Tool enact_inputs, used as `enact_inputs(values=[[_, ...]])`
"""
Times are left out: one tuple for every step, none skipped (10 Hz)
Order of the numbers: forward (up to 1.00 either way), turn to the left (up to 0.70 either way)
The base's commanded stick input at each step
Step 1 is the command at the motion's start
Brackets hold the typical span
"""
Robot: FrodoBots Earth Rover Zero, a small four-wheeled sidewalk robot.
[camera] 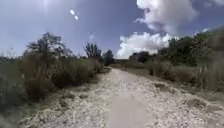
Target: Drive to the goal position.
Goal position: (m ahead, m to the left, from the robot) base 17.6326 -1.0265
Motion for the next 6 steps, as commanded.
enact_inputs(values=[[0.85, 0.00], [0.85, 0.00], [0.85, -0.05], [0.85, -0.34], [0.85, -0.34], [0.85, -0.18]])
